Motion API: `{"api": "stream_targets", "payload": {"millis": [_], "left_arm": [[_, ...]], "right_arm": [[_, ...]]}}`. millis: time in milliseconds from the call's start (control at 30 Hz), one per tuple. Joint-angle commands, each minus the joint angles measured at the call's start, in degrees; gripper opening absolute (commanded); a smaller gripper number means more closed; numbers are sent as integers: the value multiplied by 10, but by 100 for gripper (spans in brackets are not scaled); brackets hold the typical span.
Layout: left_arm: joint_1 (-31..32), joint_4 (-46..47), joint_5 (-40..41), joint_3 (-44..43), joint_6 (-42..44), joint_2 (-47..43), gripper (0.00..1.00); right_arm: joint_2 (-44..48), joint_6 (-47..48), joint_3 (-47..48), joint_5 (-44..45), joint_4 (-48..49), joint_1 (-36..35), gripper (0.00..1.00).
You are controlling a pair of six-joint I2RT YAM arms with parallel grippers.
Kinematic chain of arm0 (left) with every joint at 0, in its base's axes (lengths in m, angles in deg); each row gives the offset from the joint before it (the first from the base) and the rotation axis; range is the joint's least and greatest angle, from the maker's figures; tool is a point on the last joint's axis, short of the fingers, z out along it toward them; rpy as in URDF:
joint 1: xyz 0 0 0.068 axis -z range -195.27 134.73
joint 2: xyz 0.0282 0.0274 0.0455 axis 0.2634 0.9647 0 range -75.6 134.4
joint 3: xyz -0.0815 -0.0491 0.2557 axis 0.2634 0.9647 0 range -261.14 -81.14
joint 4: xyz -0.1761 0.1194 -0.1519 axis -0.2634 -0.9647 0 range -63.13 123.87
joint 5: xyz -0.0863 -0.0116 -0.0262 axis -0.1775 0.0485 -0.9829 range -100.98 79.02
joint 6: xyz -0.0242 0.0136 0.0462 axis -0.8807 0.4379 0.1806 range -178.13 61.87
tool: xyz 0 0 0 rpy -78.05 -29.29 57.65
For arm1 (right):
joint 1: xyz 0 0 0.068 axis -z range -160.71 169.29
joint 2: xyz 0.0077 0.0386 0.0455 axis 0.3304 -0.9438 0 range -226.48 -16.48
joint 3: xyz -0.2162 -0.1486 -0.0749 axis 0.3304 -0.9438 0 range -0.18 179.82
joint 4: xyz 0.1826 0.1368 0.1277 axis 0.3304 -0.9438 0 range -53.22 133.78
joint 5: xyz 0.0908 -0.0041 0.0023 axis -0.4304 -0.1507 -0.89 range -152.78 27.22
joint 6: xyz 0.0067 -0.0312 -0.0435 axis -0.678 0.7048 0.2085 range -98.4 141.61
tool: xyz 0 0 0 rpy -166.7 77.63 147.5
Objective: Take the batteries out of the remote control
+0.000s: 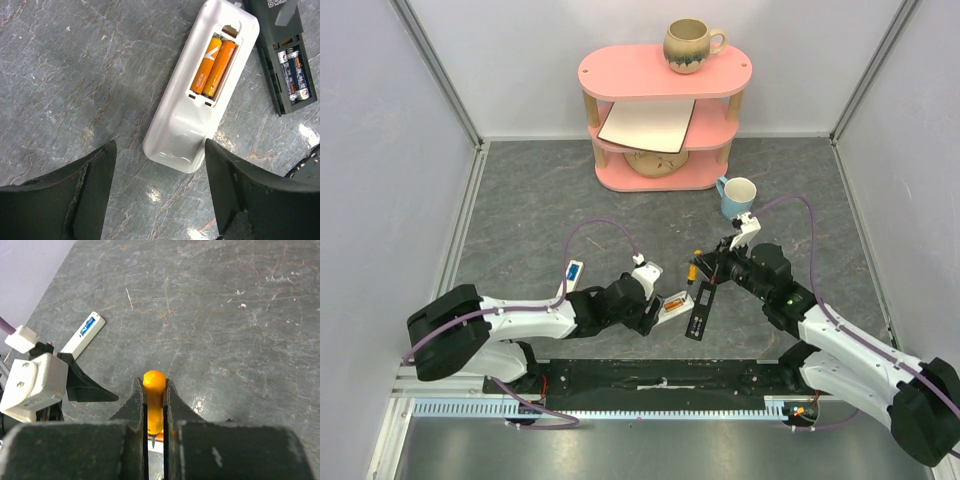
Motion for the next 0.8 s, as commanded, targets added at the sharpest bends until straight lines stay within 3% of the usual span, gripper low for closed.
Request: {"api": "stream_targets", "payload": {"millis": [0,167,400,600,767], "left_arm": [[5,45,15,16,30,-14,77],[6,32,22,14,34,-59,78],[6,-74,12,-72,84,-81,84],[6,-62,15,-103,157,-58,87],[6,9,31,-46,187,-67,90]], "right_arm": [[-18,3,20,-4,92,1,0],[-32,7,28,-6,113,3,0],[-43,25,54,-5,102,7,0],[-46,29,54,-15,85,24,0],[-46,14,43,-66,95,54,0]]}}
